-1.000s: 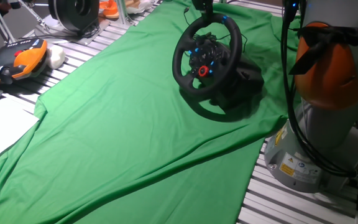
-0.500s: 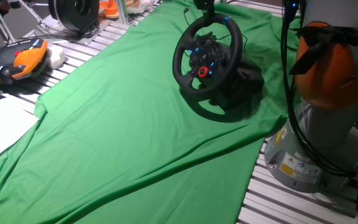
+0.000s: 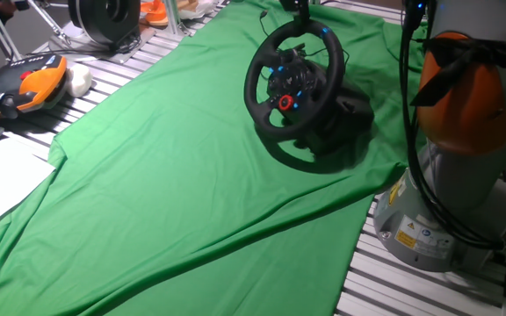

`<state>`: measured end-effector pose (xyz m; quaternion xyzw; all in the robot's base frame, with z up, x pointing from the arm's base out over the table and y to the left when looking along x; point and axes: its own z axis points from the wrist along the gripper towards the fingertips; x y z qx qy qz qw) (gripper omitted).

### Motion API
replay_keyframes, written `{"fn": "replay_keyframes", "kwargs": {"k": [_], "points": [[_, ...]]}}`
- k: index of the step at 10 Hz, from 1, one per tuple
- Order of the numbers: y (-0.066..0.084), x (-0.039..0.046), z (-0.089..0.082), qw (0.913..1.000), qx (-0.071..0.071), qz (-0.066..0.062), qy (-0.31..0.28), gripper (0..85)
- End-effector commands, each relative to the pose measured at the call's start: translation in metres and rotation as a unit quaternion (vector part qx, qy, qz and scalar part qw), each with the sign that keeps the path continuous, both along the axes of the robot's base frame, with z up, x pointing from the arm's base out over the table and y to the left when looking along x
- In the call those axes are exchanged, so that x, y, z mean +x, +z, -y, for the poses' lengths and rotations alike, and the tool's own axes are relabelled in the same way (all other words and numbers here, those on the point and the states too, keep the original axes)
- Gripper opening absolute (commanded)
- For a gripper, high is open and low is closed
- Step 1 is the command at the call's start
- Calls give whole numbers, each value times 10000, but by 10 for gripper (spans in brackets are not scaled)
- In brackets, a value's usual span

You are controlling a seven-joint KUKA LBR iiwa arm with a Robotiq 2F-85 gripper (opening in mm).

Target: Rotate the steering wheel 90 degrees clockwise

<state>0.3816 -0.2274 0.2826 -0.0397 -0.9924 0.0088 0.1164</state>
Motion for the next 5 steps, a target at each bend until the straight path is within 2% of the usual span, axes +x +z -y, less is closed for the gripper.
{"fn": "replay_keyframes", "kwargs": {"k": [1,5], "points": [[23,-33,-13,10000,-22,-9,-30,0],[-25,-162,-90,9998,-57,69,-149,0]]}}
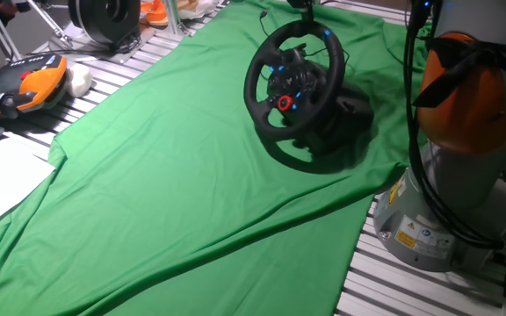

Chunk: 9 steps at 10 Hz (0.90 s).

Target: Rotate the steering wheel 90 degrees clockwise

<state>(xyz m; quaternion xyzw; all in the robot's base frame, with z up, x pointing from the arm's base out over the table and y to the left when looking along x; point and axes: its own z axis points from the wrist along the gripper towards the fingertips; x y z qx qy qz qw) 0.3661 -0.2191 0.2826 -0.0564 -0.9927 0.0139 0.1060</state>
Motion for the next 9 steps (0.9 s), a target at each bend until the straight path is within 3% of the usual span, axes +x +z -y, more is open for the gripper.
{"fn": "replay_keyframes", "kwargs": {"k": [1,6,9], "points": [[-22,-27,-21,10000,13,-26,-13,0],[-19,-124,-96,9999,13,-48,-118,0],[-34,-256,-184,9996,7,-31,-282,0]]}}
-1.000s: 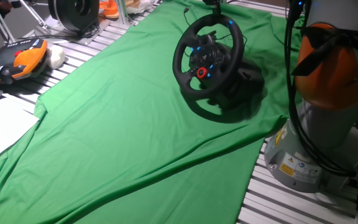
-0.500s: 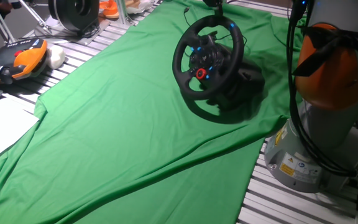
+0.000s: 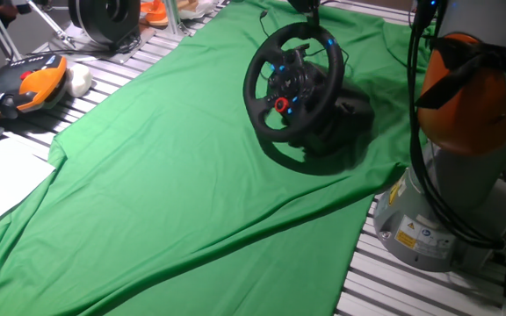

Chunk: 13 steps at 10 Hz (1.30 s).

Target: Rotate the steering wheel 90 degrees clockwise

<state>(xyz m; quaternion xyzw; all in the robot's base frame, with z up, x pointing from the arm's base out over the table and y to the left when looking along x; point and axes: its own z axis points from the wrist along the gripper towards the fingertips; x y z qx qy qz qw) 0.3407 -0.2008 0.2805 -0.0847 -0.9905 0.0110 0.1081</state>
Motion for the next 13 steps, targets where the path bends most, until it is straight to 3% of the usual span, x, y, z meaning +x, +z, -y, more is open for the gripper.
{"fn": "replay_keyframes", "kwargs": {"k": [1,2,4,6,7,9,11,13], "points": [[-25,-29,-20,10000,11,2,-20,0],[-34,-59,-41,10000,16,17,-65,0],[-8,-46,-85,9999,-18,-75,-110,0],[128,57,-112,9996,-10,-221,-161,0],[177,96,-102,9997,2,-213,-146,0],[239,209,-70,10000,16,-44,-65,0],[266,356,7,9997,69,240,77,0],[260,430,45,9986,15,515,133,0]]}}
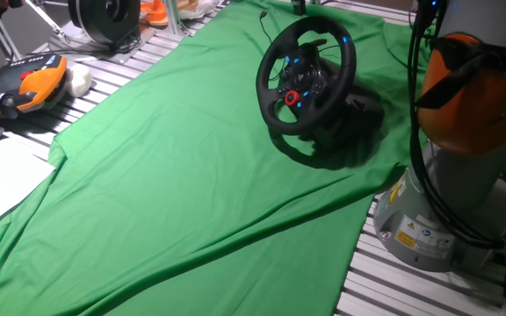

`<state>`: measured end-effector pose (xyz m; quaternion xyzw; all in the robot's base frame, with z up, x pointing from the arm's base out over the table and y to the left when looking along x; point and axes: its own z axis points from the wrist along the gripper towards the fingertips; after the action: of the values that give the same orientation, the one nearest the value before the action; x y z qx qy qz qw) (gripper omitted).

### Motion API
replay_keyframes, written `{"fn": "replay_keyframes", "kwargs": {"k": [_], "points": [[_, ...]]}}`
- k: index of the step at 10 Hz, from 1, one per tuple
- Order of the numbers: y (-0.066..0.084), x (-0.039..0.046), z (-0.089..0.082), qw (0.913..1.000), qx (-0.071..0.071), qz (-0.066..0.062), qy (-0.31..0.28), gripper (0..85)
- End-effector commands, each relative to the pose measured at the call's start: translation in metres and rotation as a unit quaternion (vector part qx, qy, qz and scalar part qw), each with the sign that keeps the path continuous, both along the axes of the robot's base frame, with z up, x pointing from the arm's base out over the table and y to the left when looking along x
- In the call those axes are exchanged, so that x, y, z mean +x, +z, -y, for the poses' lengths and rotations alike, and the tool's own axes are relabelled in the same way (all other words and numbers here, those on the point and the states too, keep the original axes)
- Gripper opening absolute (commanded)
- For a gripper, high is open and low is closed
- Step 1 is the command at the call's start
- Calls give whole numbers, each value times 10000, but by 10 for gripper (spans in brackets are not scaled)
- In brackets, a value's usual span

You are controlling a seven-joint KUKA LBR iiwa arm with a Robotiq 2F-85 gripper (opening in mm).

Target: Rotate the steering wheel 90 degrees clockwise

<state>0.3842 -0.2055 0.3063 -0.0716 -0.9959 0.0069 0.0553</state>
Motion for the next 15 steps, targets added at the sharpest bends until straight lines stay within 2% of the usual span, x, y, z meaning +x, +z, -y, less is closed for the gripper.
{"fn": "replay_keyframes", "kwargs": {"k": [1,2,3,4,5,6,9,11,15], "points": [[-13,28,11,9999,-42,130,-9,0],[-24,73,29,9995,-193,245,19,0],[-40,131,66,9994,-197,274,66,0],[-52,154,78,9995,-94,282,101,0],[-52,154,78,9994,-29,328,146,0],[-52,154,78,9994,17,313,145,0],[-52,154,78,9993,29,328,198,0],[-52,154,78,9988,-22,403,262,0],[-52,154,78,9990,5,342,298,0]]}}
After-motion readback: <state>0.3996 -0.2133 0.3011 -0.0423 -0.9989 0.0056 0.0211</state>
